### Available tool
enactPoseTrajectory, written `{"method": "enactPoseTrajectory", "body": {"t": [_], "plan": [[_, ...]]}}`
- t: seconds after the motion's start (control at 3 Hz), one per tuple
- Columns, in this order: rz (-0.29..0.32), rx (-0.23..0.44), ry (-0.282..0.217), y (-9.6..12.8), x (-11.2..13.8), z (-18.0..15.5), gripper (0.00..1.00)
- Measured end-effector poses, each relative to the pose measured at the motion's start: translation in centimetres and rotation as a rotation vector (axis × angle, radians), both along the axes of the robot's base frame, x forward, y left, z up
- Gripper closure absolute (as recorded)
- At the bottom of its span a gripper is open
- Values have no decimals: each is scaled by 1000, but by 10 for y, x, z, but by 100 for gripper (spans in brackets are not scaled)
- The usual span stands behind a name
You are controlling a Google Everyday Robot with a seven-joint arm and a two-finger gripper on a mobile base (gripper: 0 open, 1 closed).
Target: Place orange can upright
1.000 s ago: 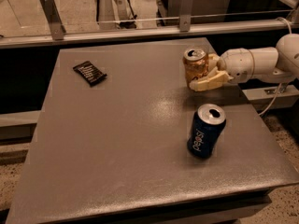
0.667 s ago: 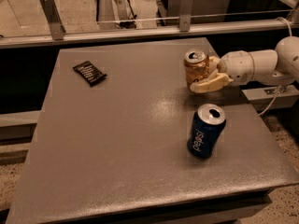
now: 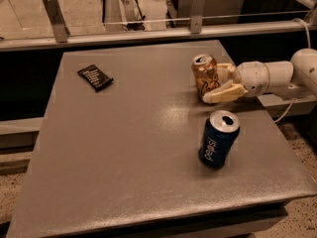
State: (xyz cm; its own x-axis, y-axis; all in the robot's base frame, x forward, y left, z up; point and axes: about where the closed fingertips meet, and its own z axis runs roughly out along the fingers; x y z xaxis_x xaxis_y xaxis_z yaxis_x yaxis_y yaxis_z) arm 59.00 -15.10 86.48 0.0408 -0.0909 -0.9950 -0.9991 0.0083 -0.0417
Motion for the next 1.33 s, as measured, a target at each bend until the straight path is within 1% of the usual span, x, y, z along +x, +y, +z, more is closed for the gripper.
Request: {"method": "enactPoseTrajectory", "body": {"t": [0.33,0.67,1.0,1.33], "plan": [[-31,-22,5,-15,-3,-5,0],[-88,-55,-3,-42,-7,-2,0],[-128,-109,-23,-65,-11,5,0],[-143,-232,-33,-70,-2,16,0]]}}
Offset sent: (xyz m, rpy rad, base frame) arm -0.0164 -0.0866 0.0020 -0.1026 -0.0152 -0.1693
